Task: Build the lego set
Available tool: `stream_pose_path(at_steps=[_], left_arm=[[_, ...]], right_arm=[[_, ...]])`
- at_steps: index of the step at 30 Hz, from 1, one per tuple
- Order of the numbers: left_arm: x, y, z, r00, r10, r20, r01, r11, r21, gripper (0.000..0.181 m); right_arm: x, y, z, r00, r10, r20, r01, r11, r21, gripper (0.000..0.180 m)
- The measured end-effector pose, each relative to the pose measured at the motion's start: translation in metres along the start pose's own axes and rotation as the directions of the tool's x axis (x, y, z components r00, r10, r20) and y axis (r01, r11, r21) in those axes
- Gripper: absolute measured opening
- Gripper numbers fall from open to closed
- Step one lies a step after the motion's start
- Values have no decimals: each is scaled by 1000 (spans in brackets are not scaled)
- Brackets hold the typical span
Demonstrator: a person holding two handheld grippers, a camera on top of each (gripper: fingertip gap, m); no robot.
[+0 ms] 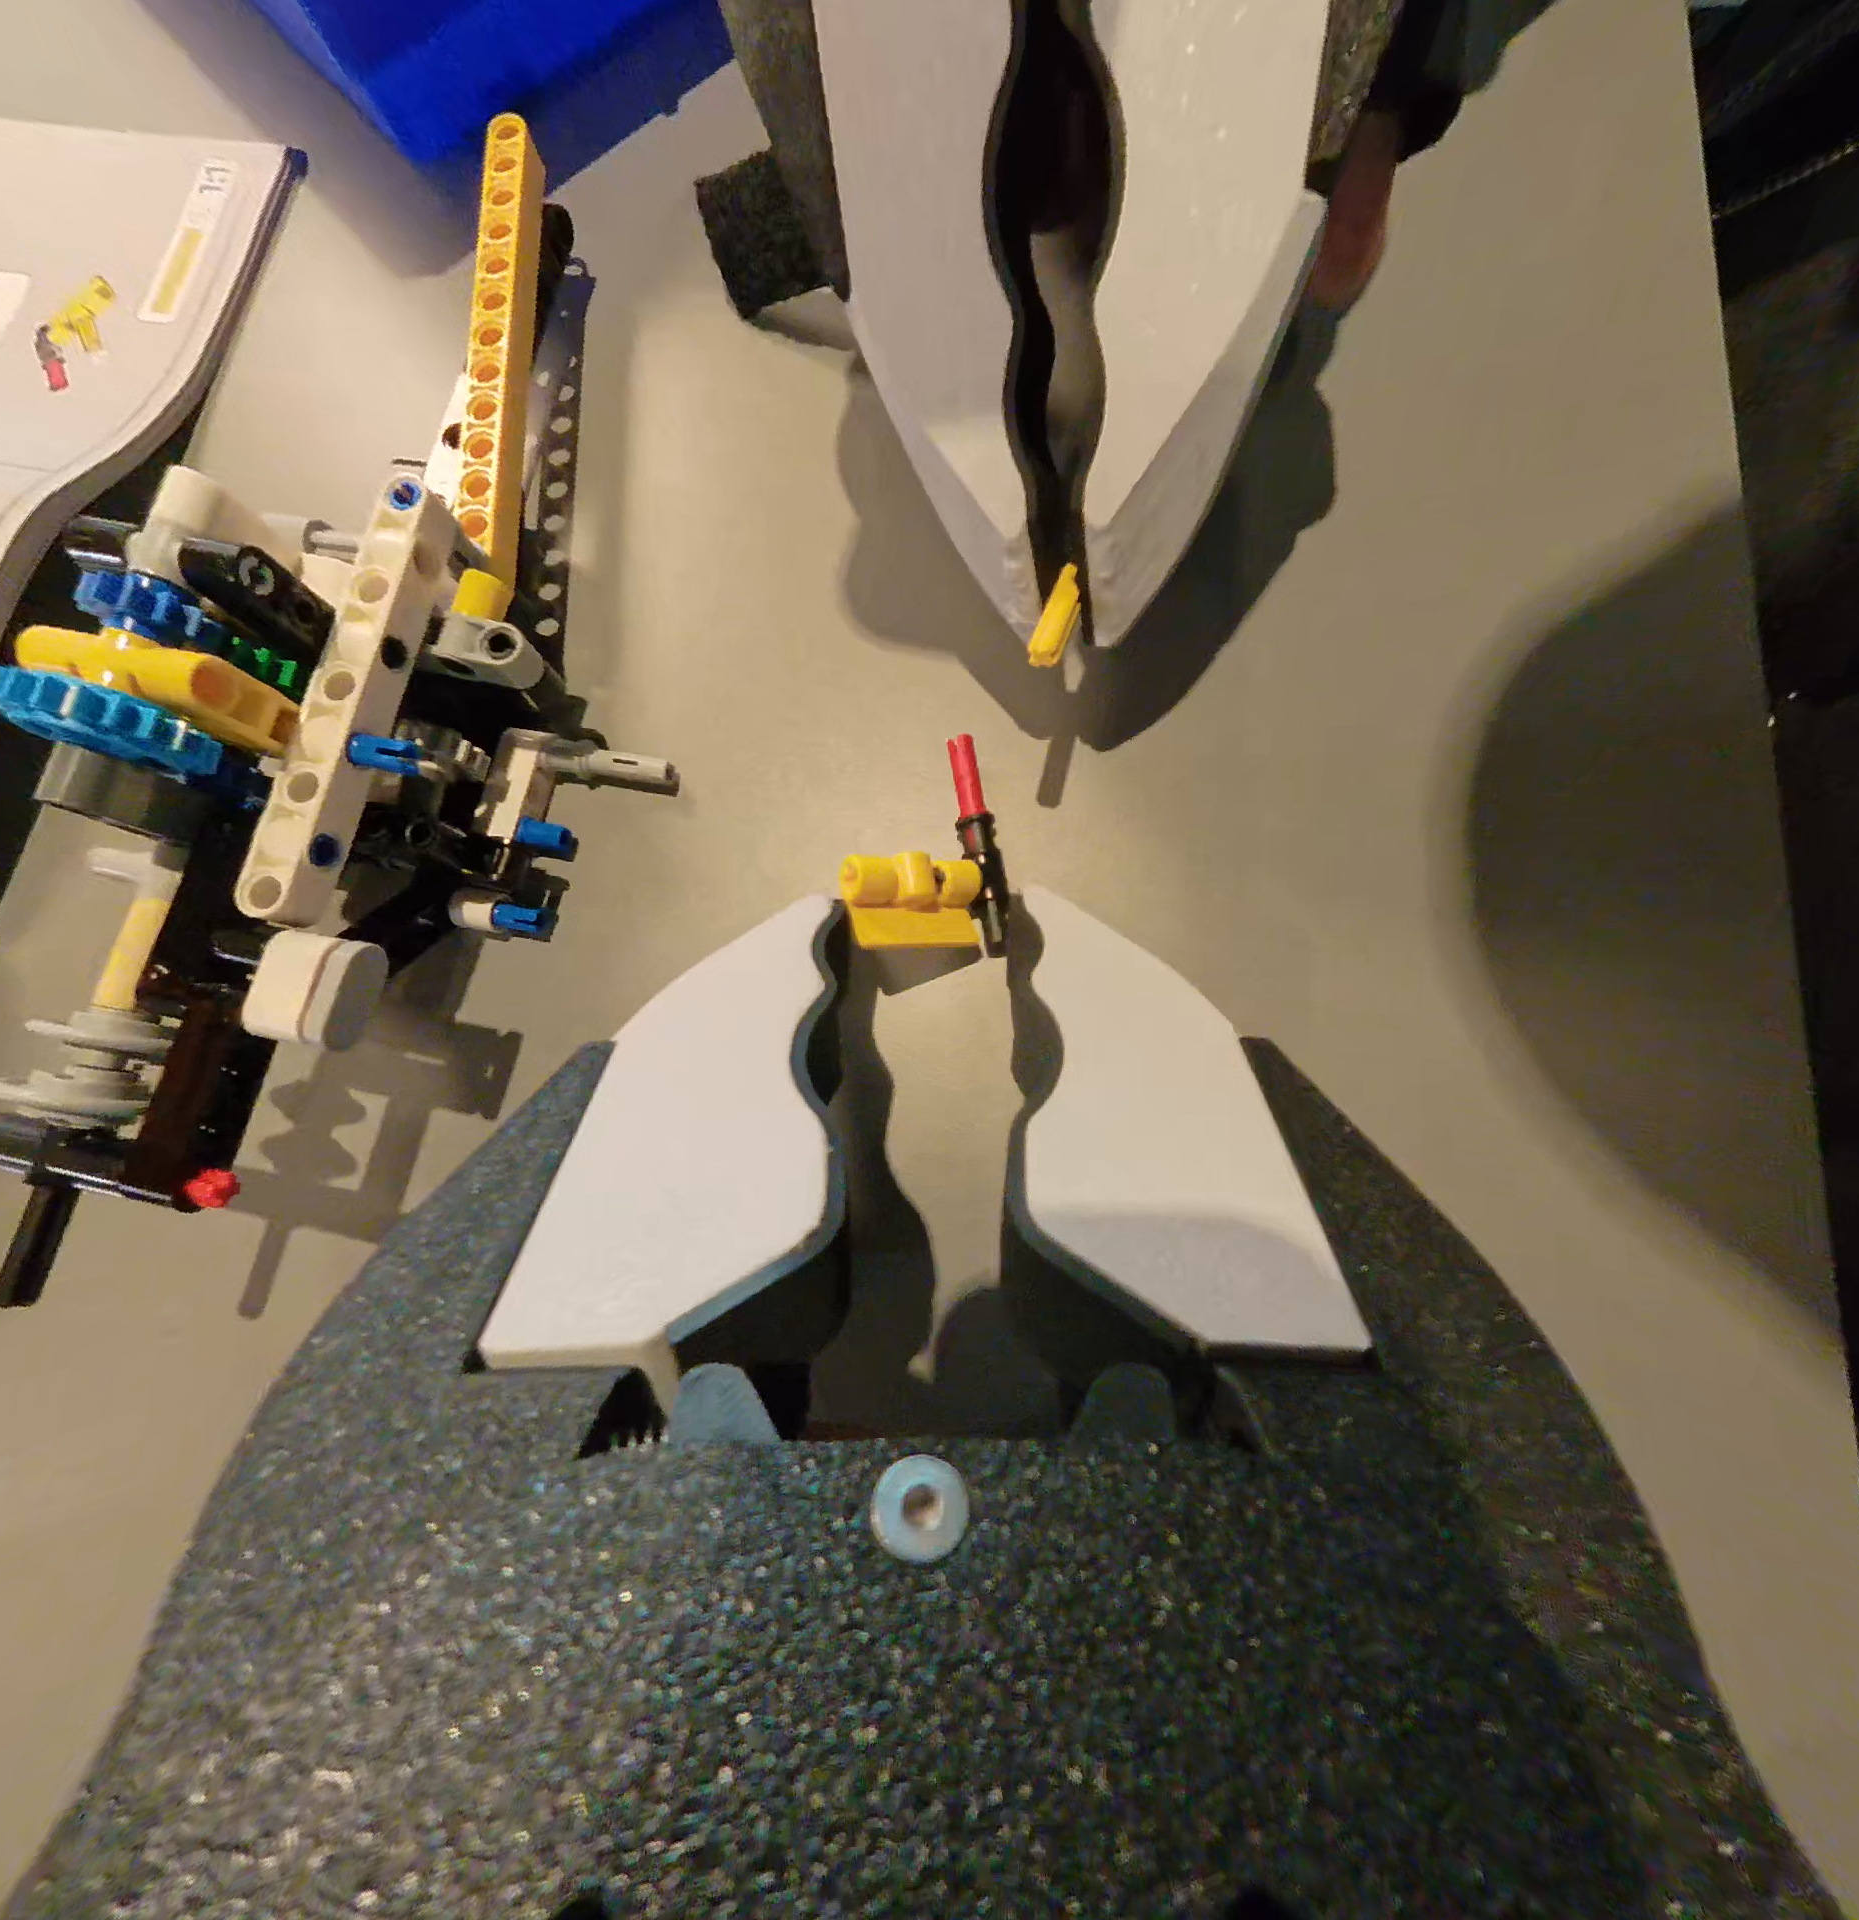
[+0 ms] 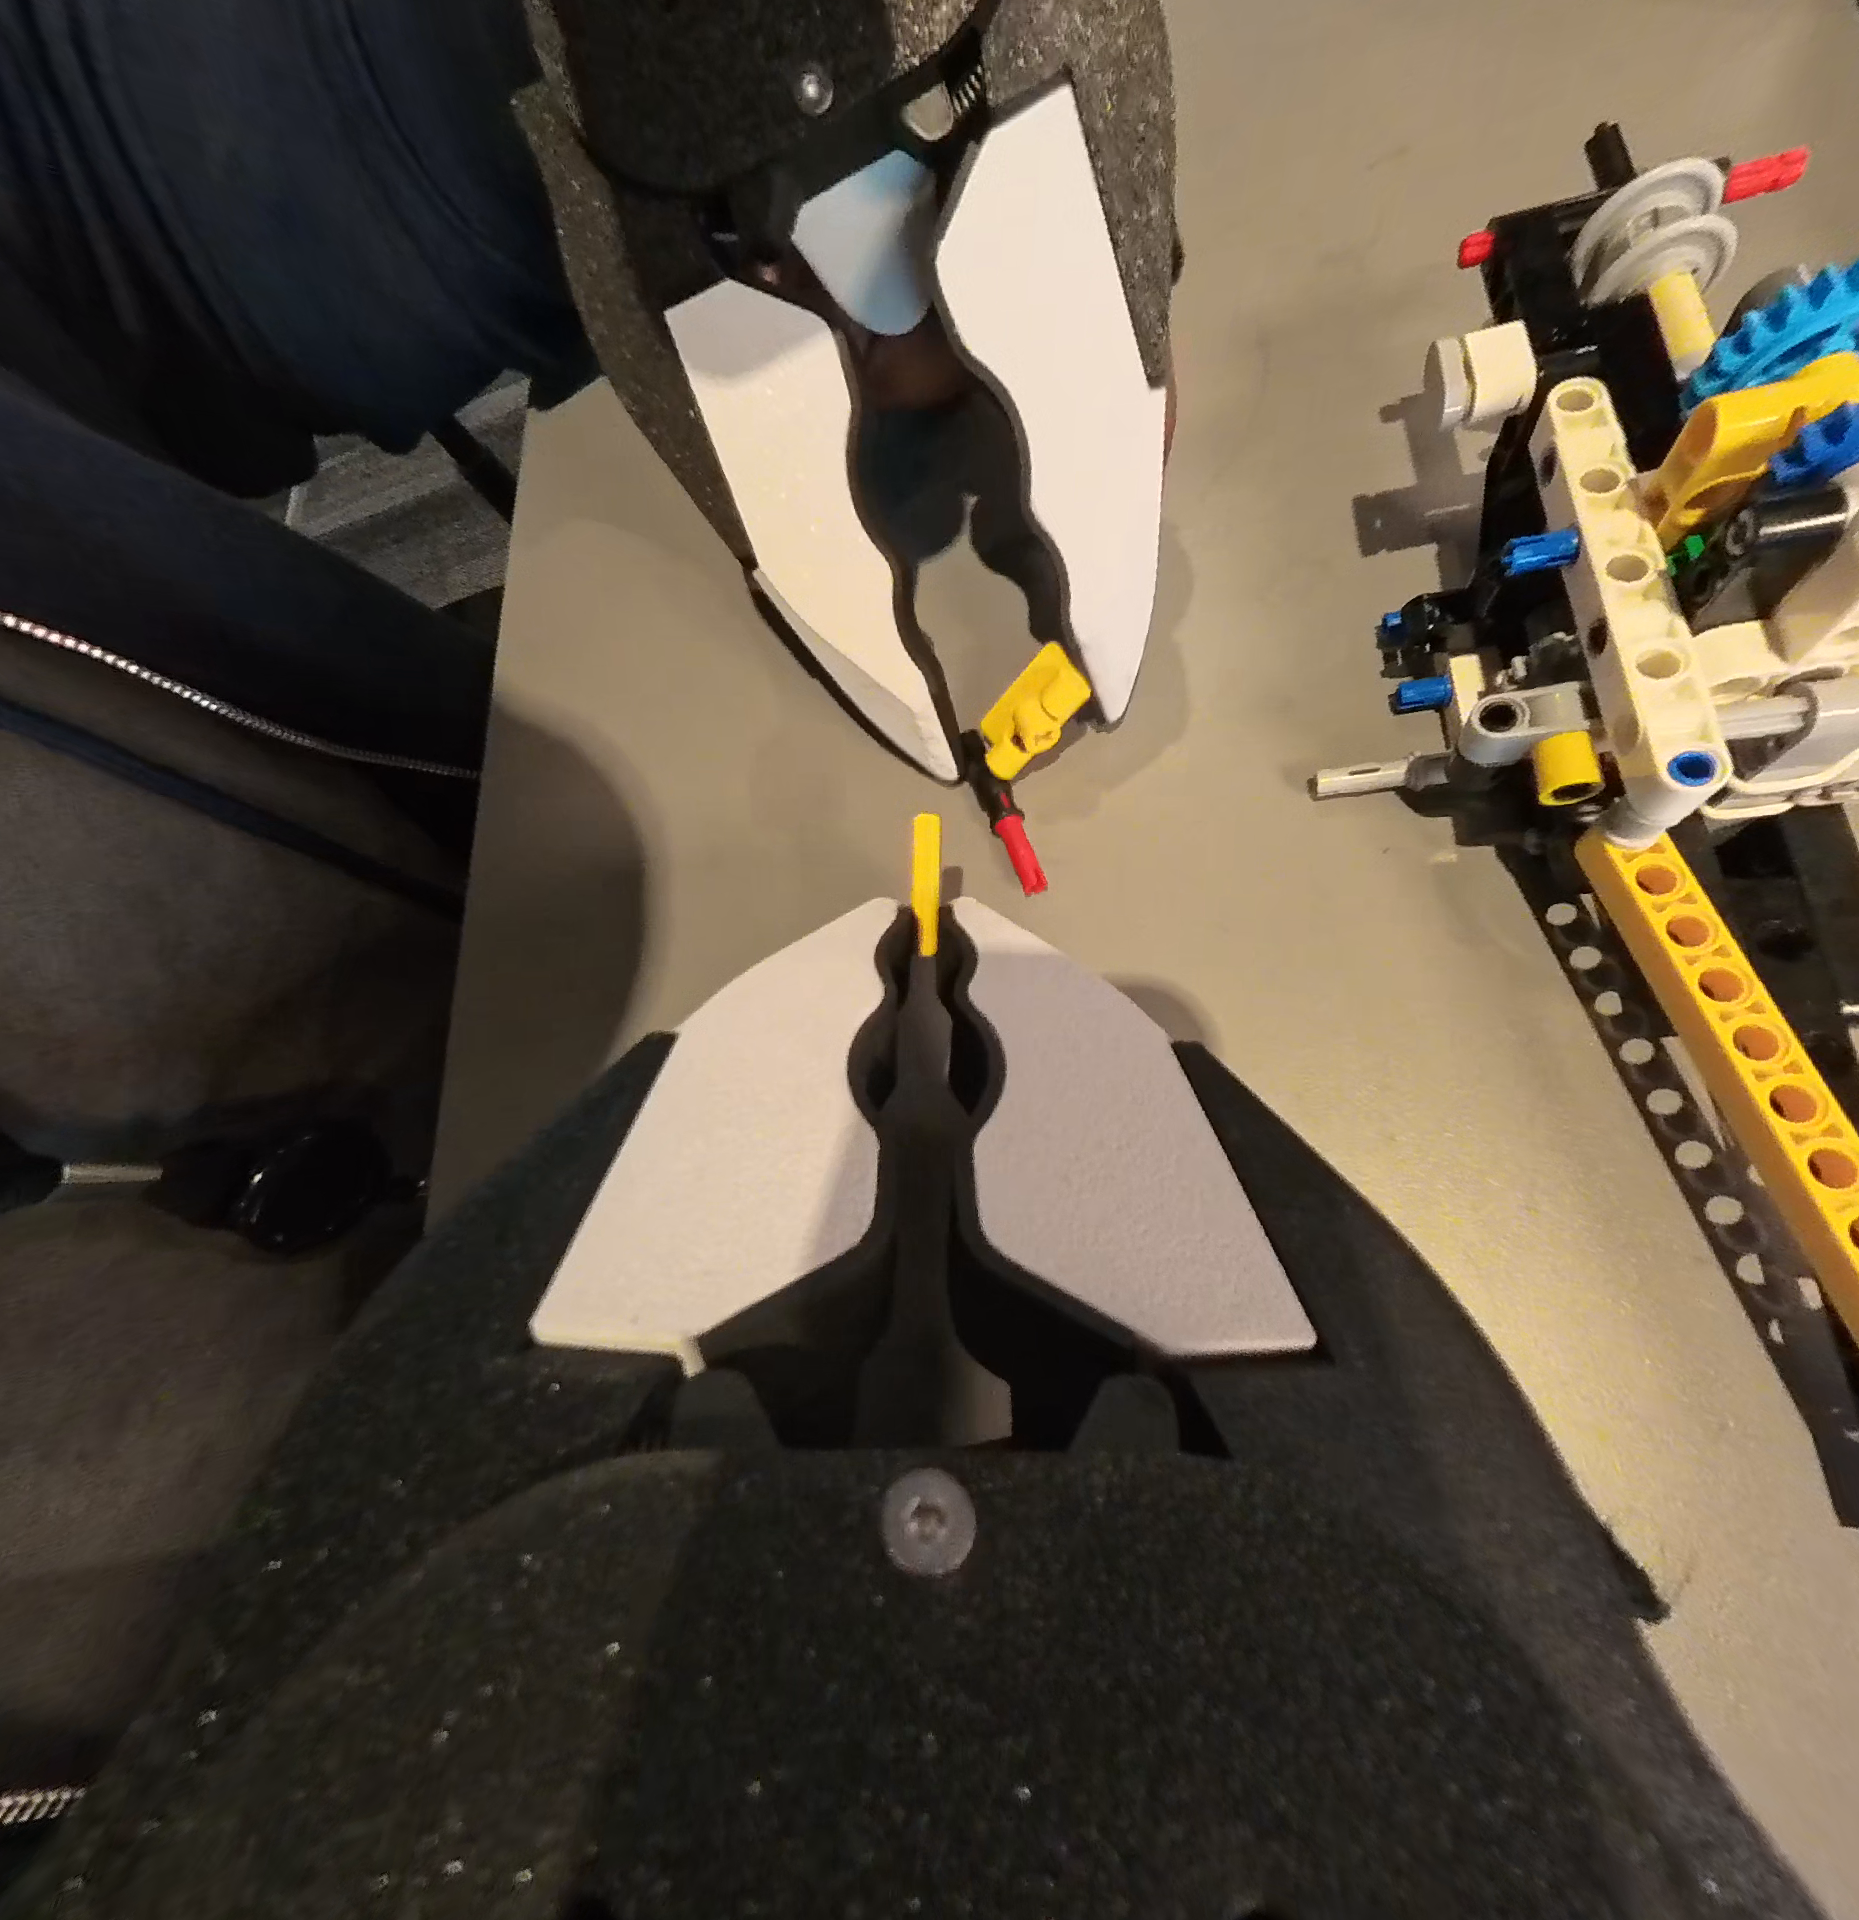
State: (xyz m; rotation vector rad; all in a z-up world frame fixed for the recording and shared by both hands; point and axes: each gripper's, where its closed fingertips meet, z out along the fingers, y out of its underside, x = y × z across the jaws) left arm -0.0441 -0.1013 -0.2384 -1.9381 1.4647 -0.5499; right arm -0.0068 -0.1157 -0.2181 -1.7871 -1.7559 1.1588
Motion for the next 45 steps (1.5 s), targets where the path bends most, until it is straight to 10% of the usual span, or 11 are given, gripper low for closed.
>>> stream_pose_path(at_steps=[45], left_arm=[[19, -21, 7, 990, -5, -141, 16, 997, 80, 4]], right_arm=[[8, 14, 8, 980, -197, -2, 190, 949, -251, 4]])
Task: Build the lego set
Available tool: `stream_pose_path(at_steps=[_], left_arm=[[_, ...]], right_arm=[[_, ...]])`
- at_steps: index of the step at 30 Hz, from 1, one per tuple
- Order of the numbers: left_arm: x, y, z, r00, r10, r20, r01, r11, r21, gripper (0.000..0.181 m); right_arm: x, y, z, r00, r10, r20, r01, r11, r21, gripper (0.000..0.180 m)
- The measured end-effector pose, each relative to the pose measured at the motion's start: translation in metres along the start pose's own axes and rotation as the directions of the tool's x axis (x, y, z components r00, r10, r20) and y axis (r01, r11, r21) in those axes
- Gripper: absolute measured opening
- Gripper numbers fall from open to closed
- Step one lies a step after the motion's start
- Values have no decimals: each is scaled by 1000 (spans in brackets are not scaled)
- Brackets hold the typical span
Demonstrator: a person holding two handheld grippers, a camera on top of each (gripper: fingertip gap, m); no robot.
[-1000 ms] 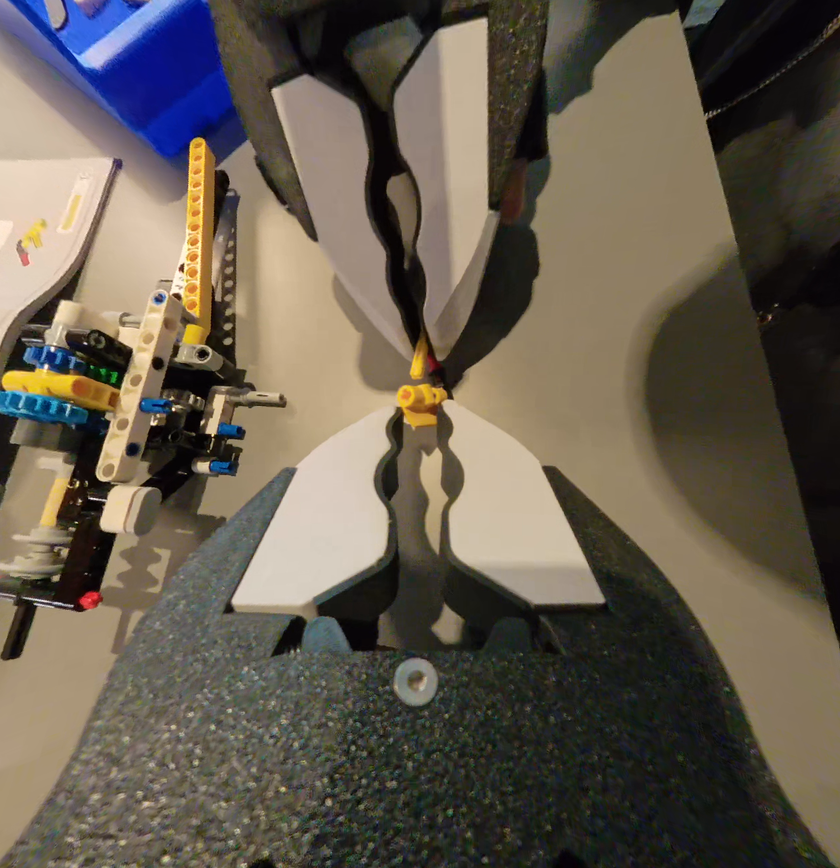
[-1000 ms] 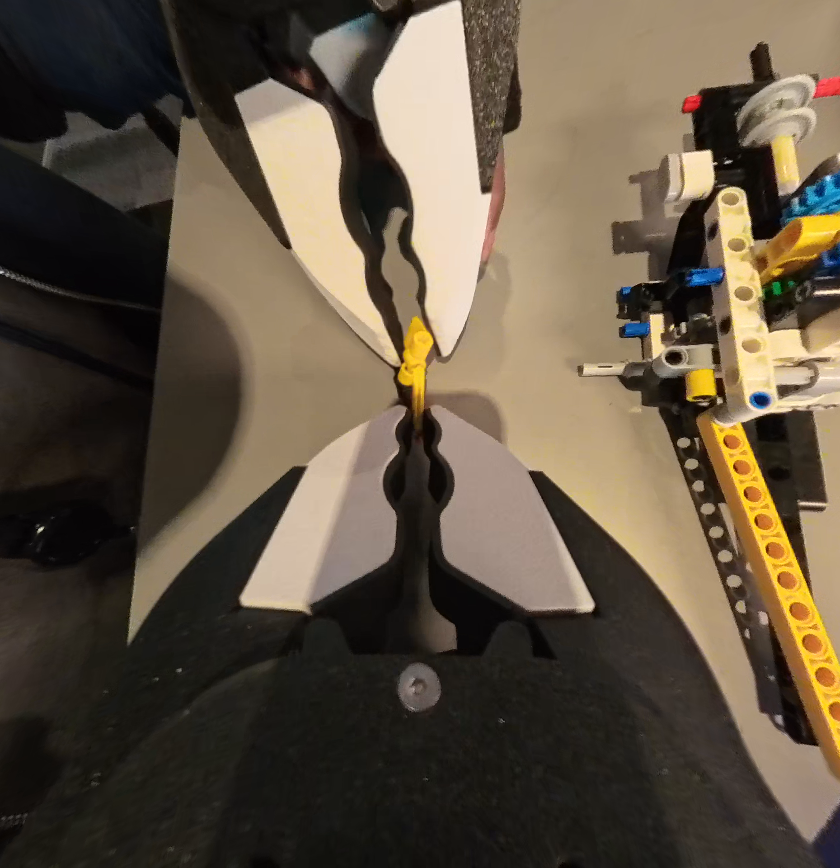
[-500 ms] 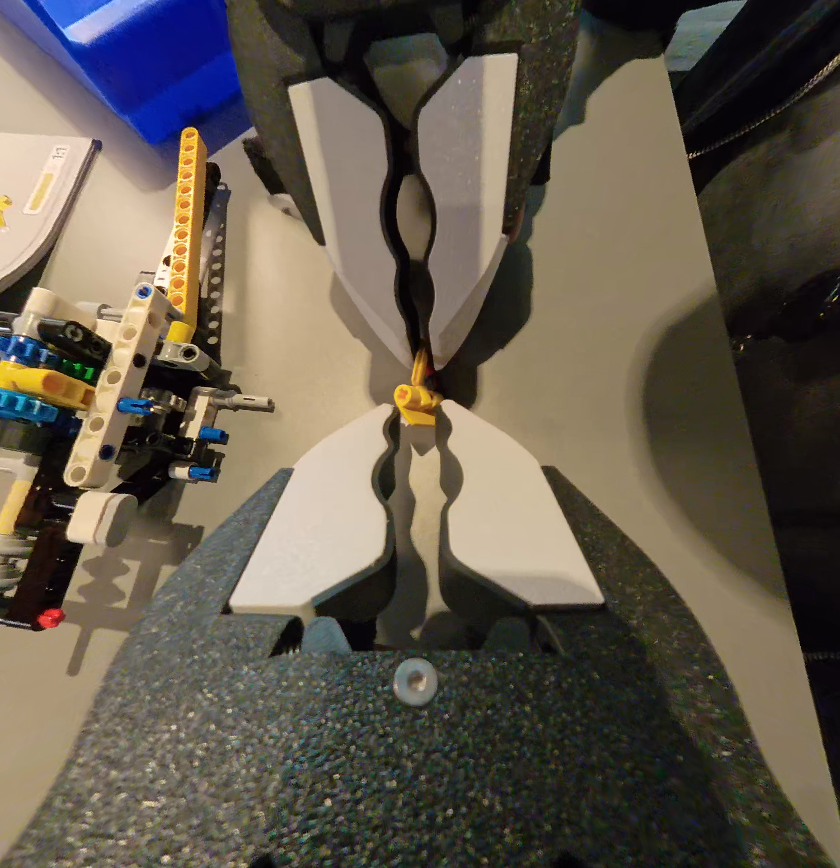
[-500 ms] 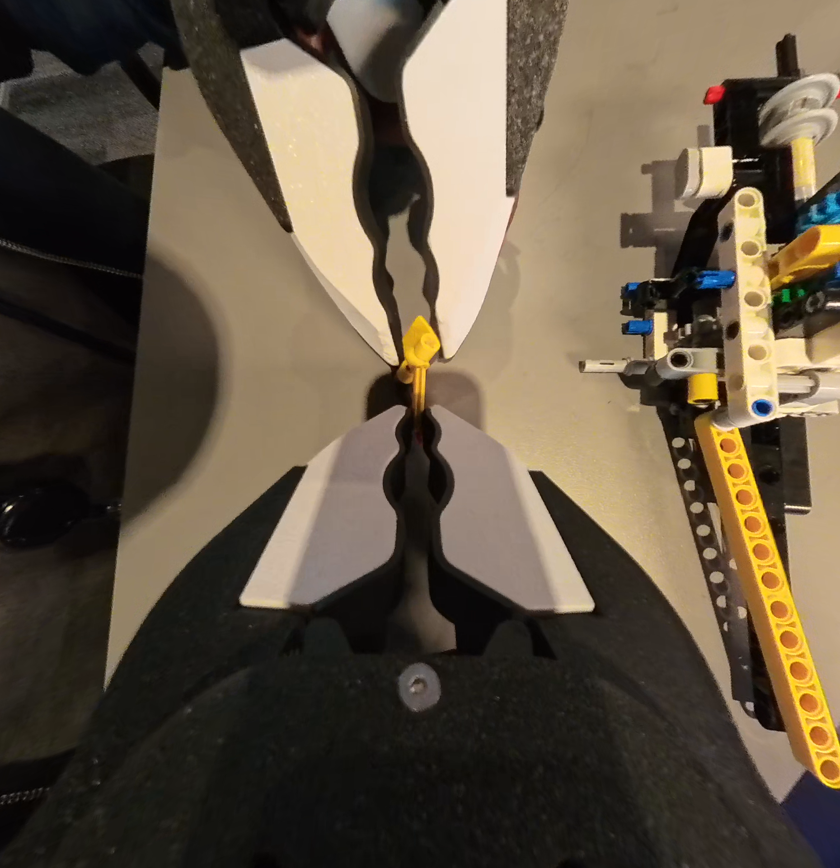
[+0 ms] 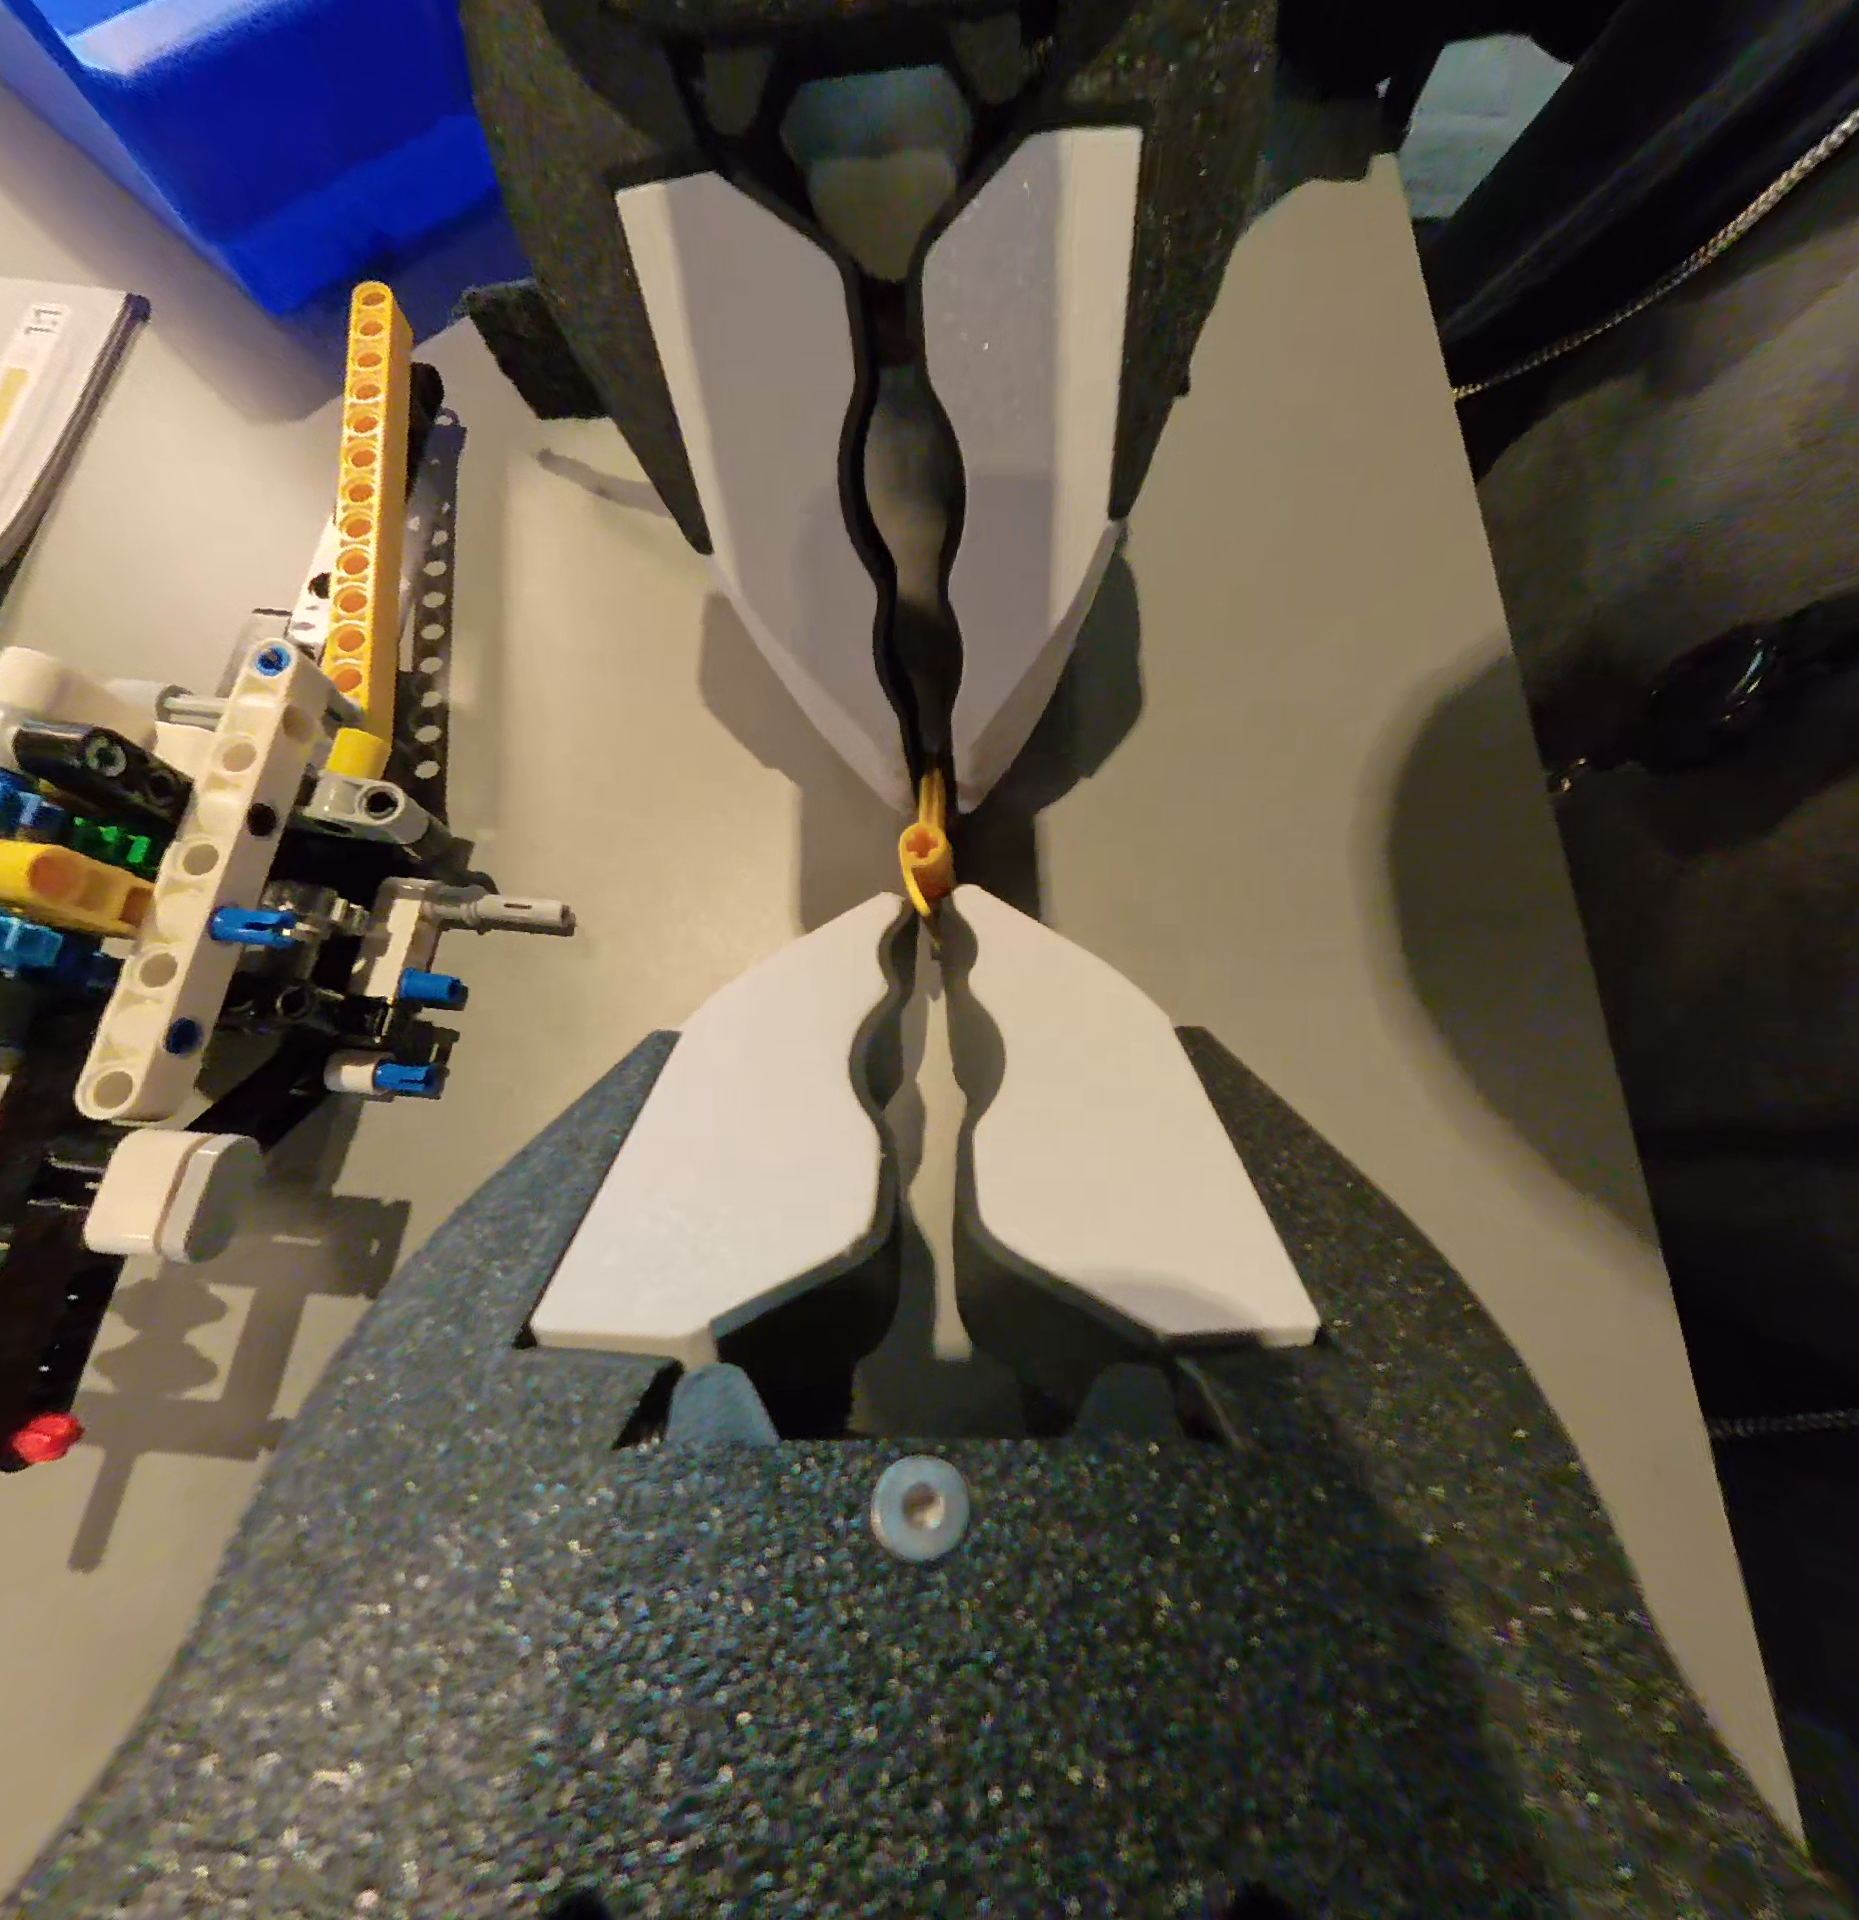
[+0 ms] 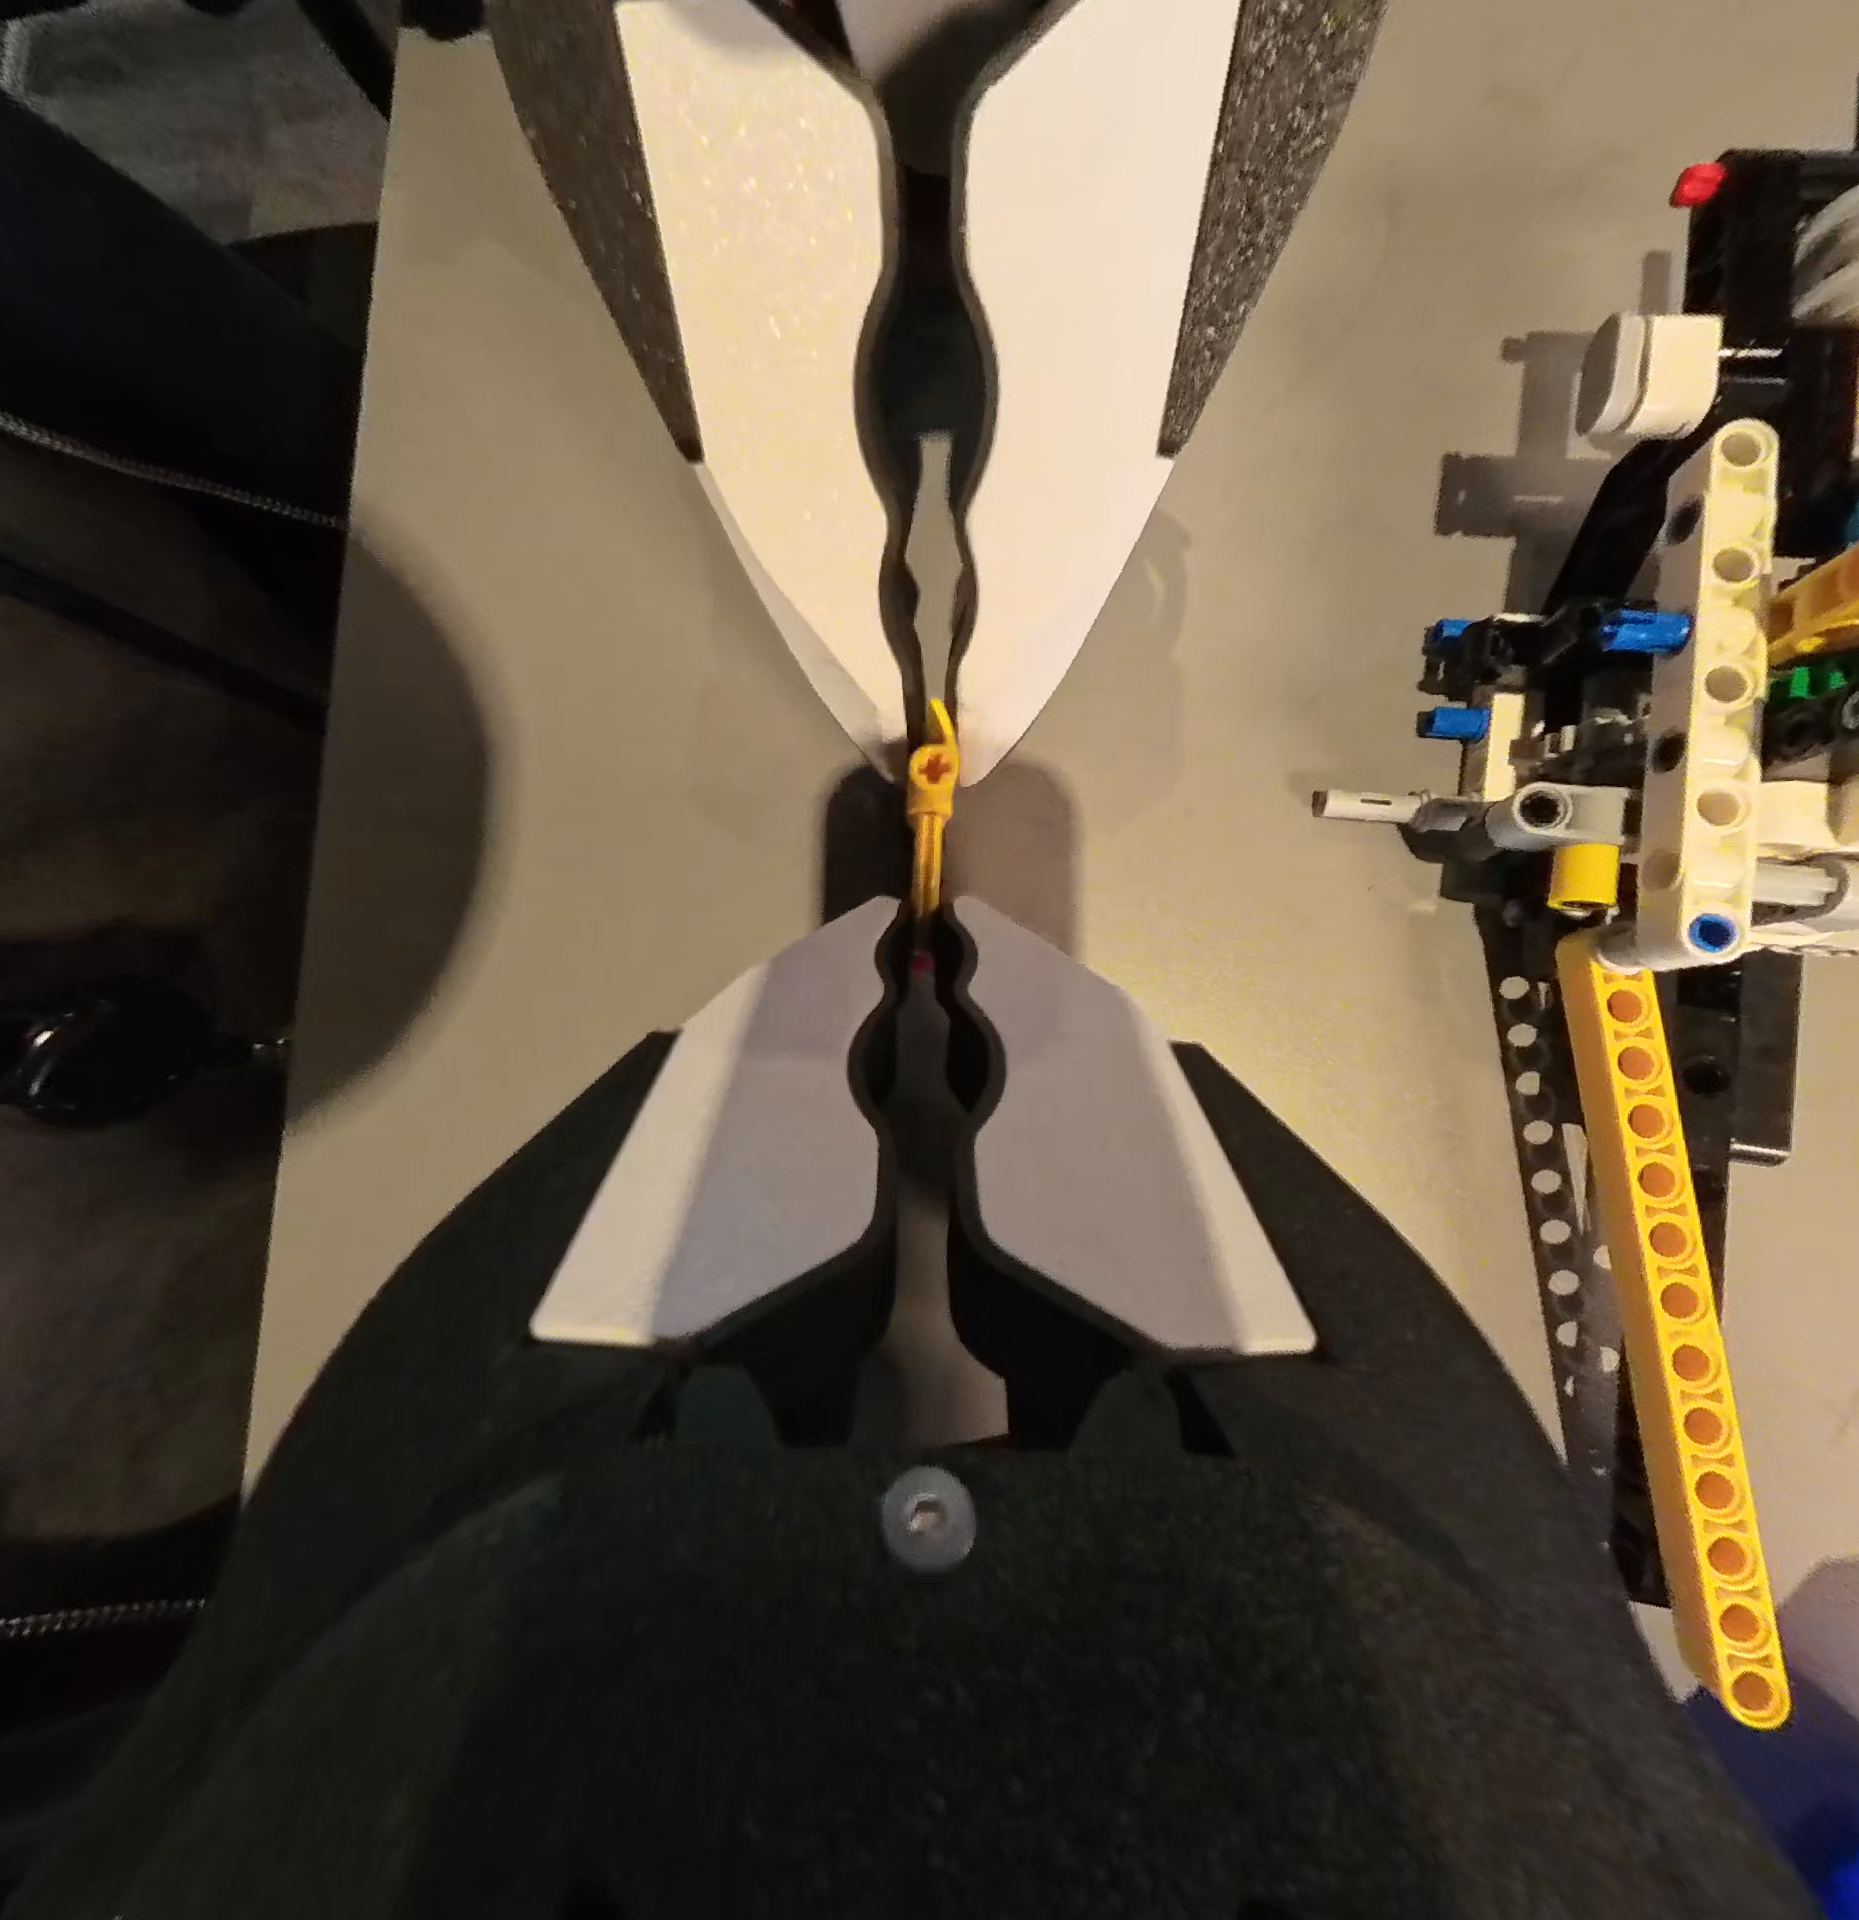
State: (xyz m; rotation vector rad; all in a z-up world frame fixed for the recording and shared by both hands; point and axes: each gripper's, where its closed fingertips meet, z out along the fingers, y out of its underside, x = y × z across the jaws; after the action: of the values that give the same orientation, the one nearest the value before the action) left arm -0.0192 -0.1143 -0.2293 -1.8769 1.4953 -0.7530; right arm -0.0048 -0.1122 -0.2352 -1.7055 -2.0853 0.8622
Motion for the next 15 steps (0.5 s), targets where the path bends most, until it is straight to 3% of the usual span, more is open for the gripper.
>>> stream_pose_path(at_steps=[15], left_arm=[[-1, 0, 1, 996, 73, 60, -73, 997, -3, 2]], right_arm=[[-6, 0, -1, 981, 141, 136, -143, 990, 2, 3]])
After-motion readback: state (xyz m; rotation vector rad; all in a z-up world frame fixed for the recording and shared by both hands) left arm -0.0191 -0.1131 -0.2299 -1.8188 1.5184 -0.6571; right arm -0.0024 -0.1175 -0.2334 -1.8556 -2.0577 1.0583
